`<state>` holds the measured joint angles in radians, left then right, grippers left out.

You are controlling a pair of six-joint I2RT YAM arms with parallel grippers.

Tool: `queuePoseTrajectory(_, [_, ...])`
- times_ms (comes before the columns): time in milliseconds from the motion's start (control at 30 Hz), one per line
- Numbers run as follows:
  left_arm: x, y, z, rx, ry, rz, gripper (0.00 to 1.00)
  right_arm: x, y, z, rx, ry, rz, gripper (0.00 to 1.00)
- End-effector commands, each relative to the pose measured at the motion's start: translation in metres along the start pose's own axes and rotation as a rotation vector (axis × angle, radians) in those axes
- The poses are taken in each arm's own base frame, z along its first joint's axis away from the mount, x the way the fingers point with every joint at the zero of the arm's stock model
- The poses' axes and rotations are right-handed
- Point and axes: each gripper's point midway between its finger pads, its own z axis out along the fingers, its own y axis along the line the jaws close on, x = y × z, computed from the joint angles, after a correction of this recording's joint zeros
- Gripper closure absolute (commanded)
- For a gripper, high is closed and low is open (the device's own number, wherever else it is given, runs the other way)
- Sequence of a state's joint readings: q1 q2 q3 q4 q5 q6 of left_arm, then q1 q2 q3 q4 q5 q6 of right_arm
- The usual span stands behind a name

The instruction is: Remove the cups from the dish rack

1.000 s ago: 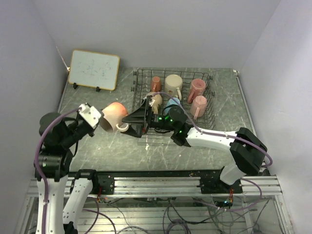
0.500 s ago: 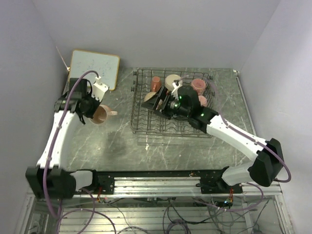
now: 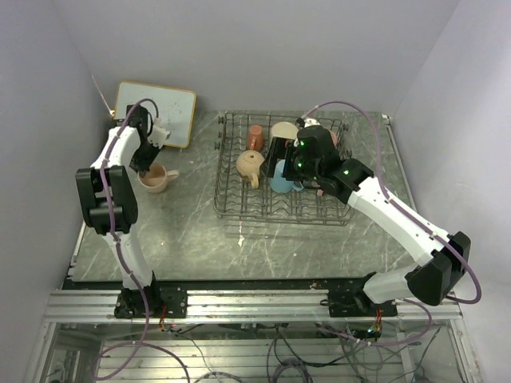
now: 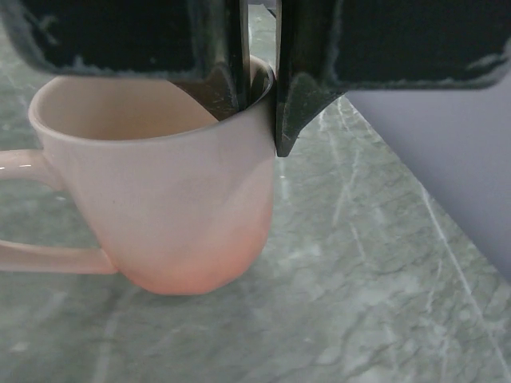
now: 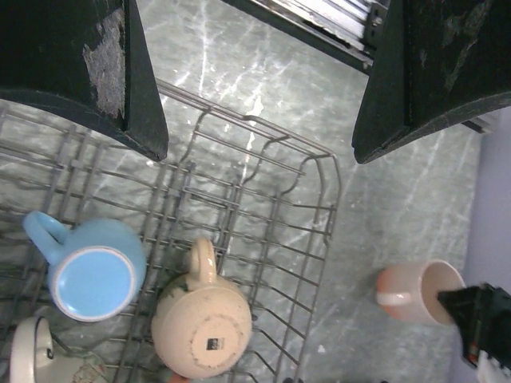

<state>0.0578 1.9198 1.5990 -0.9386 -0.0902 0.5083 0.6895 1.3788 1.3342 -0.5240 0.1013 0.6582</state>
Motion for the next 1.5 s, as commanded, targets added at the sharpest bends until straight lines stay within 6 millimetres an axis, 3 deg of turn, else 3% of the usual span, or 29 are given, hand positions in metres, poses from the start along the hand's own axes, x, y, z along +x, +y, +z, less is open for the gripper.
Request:
queuePoseTrajectory(0, [-0.003, 0.038, -0.003, -0.078, 0.007, -0.066, 0.93, 0.011, -0.022, 0.002, 0.069, 0.038, -0.084, 0.0])
queuePoseTrajectory(333, [-0.001, 0.061, 0.044, -0.089, 0.054, -0.159, 0.92, 0.029, -0.029, 0.027, 0.074, 0.094, -0.125, 0.0])
queuePoseTrajectory(567, [-0.015, 0.079, 0.036, -0.173, -0.015, -0.201, 0.74, 0.029, -0.032, 0.059, 0.094, 0.105, -0.214, 0.02])
queuePoseTrajectory(733, [-0.026, 0.094, 0.008, -0.241, -0.088, -0.215, 0.66, 0.033, -0.037, 0.094, 0.13, 0.117, -0.253, 0.1])
queuePoseTrajectory(800, [-0.031, 0.095, -0.004, -0.244, -0.123, -0.211, 0.48, 0.032, -0.038, 0.108, 0.149, 0.111, -0.267, 0.15])
queuePoseTrajectory(833, [-0.034, 0.097, -0.011, -0.25, -0.14, -0.207, 0.44, 0.034, -0.04, 0.115, 0.166, 0.114, -0.276, 0.16])
queuePoseTrajectory(1000, [-0.039, 0.1, -0.038, -0.268, -0.197, -0.194, 0.41, 0.045, -0.043, 0.145, 0.232, 0.125, -0.345, 0.21])
queuePoseTrajectory(1033, [-0.04, 0.099, -0.043, -0.265, -0.206, -0.192, 0.34, 0.047, -0.043, 0.149, 0.245, 0.128, -0.36, 0.22])
queuePoseTrajectory(1067, [-0.04, 0.098, -0.05, -0.258, -0.217, -0.188, 0.12, 0.052, -0.043, 0.154, 0.259, 0.134, -0.378, 0.22])
queuePoseTrajectory(1133, [-0.043, 0.093, -0.069, -0.243, -0.259, -0.181, 0.03, 0.057, -0.047, 0.162, 0.293, 0.138, -0.406, 0.24])
queuePoseTrajectory(1367, [-0.041, 0.053, -0.146, -0.103, -0.428, -0.149, 0.01, 0.071, -0.065, 0.18, 0.373, 0.147, -0.458, 0.3])
queuePoseTrajectory(1467, [-0.033, 0.025, -0.163, -0.017, -0.476, -0.134, 0.01, 0.077, -0.068, 0.187, 0.376, 0.153, -0.473, 0.36])
